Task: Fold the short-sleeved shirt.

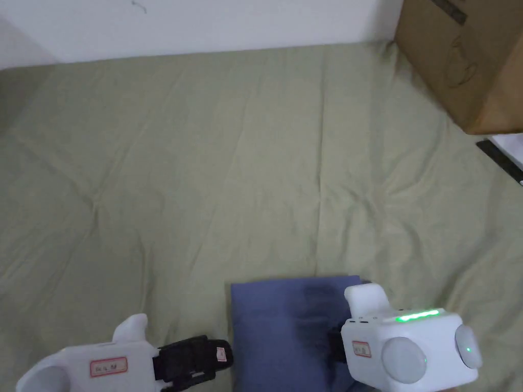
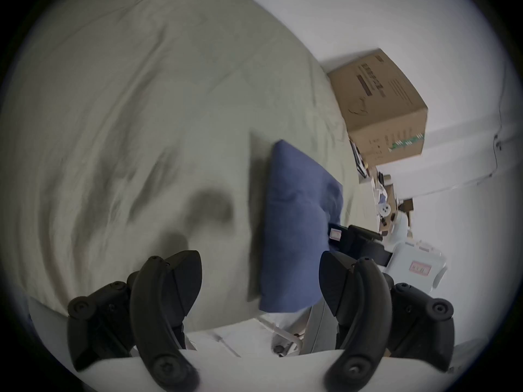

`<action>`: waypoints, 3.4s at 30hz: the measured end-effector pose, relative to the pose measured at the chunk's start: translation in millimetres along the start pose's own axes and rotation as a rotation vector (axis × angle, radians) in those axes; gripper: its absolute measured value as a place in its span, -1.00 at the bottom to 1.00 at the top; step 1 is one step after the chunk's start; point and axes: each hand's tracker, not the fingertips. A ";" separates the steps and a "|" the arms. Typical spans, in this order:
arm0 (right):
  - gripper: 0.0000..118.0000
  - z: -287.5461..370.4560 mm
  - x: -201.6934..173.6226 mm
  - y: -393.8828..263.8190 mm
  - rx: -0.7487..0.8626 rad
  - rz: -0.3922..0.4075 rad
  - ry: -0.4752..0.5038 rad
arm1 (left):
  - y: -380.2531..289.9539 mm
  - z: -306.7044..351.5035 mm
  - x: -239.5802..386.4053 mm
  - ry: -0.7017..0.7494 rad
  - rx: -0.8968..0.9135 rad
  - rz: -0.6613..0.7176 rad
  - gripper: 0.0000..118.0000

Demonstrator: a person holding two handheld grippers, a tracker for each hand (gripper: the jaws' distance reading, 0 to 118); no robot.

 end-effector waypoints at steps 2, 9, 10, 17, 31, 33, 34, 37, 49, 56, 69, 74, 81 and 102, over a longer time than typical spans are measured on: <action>-1.00 8.4 2.8 0.1 0.012 -0.007 0.011 | 8.3 -13.0 -8.1 -0.026 -0.024 0.035 0.50; -1.00 9.4 13.5 -2.7 0.007 -0.091 0.039 | 41.1 -67.1 -19.9 -0.409 -0.082 0.113 0.51; -1.00 9.1 13.5 -2.4 0.007 -0.092 0.039 | 43.4 -76.6 -19.1 -0.457 -0.101 0.139 0.51; -1.00 9.9 10.0 0.7 -0.009 -0.080 0.020 | 34.1 -113.4 25.2 -0.232 -0.136 -0.114 -0.69; -1.00 66.1 -45.6 38.2 0.235 0.006 0.039 | 147.4 70.2 -75.3 0.322 -0.033 -0.246 -0.69; -1.00 62.2 -50.5 36.7 0.224 0.026 0.026 | 174.5 111.4 -105.0 0.505 -0.011 -0.228 -0.69; -1.00 60.1 -52.1 34.9 0.214 0.033 0.022 | 180.9 126.9 -107.7 0.541 -0.003 -0.222 -0.69; -1.00 52.3 -54.8 27.0 0.167 0.040 0.004 | 205.6 163.7 -133.8 0.818 0.009 -0.240 -0.69; -1.00 49.9 -46.5 17.8 0.084 0.047 -0.046 | 207.1 248.2 -159.6 1.019 0.341 -0.140 0.45; -1.00 69.7 -52.6 22.9 0.145 0.073 0.000 | 149.5 240.3 -52.7 0.836 0.473 -0.249 -0.93; -1.00 157.2 -61.9 50.1 0.485 0.098 0.031 | -5.6 191.3 147.4 0.727 0.804 -0.617 -1.00; -1.00 199.3 -66.7 52.7 0.636 0.130 -0.017 | -27.6 185.7 179.6 0.640 0.837 -0.629 -0.68; -0.18 246.0 -67.4 56.6 0.812 0.125 -0.069 | -49.6 199.5 212.6 0.487 0.961 -0.677 0.68; 1.00 276.0 -67.0 59.4 0.931 0.034 -0.118 | -73.7 193.6 251.3 0.528 1.083 -0.567 0.80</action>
